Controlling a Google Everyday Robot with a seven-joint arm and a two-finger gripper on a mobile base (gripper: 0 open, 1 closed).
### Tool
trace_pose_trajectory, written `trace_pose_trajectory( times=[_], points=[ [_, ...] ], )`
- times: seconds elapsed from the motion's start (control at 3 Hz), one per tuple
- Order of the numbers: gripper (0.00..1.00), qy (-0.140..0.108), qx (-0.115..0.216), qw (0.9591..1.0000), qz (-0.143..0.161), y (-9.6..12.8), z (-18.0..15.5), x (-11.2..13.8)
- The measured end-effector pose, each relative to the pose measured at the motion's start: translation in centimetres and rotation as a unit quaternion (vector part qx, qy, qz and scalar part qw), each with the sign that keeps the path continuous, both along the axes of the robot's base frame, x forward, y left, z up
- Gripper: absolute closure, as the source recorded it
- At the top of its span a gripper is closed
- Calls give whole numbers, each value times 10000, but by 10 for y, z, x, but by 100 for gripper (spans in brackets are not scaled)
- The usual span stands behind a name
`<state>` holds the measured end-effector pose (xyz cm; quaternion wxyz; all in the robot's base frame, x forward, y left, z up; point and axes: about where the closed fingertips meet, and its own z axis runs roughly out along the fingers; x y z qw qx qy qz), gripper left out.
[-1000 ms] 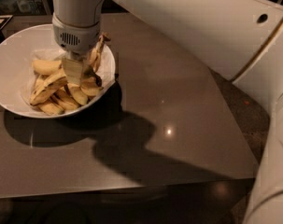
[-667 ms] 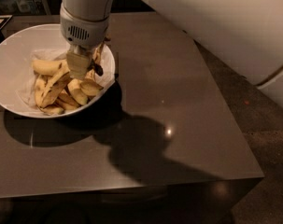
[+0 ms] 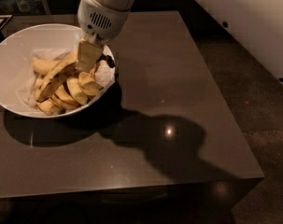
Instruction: Pick banana from white bowl
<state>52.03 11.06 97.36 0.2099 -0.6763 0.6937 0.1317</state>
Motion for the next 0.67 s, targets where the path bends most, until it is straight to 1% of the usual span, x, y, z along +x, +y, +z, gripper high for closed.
trace_pose_trajectory(
  times=[0.33, 0.67],
  points=[
    [100, 8, 448, 9989, 134, -14, 7, -12],
    [100, -2, 740, 9973, -23, -36, 9, -31]
  ],
)
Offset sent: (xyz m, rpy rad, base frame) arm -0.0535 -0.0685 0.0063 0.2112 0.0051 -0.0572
